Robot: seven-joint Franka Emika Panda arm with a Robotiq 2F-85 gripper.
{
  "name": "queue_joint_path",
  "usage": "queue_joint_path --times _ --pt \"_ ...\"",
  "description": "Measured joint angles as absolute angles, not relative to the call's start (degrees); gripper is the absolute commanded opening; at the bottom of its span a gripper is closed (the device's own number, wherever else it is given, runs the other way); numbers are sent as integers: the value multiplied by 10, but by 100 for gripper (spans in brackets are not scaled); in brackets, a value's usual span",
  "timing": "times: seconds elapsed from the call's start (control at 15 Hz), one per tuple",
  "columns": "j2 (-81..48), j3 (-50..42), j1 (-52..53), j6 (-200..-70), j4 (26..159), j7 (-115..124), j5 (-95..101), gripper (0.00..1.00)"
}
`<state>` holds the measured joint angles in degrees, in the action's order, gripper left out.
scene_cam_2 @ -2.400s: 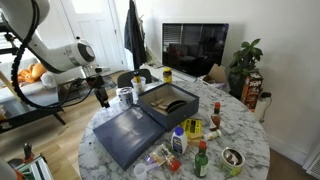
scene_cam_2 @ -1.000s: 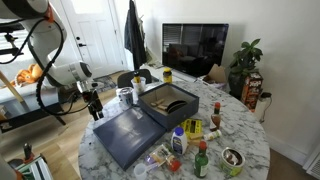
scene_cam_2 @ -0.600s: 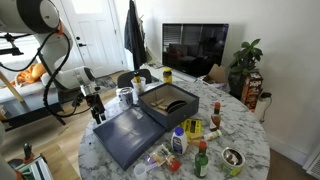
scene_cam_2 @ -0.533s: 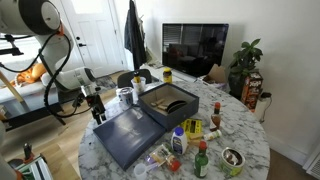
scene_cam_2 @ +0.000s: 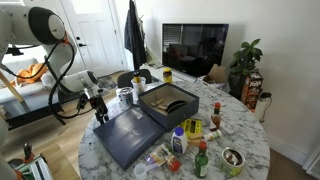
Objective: Close the grey box
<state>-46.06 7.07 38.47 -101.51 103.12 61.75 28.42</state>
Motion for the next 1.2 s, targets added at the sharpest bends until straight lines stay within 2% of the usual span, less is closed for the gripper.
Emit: queue_joint_path --times 0.93,1.07,1.2 --pt "-502 40 409 -977 989 617 300 100" --pt "-505 38 413 -974 988 617 308 96" --pt "-506 37 415 -973 988 617 311 86"
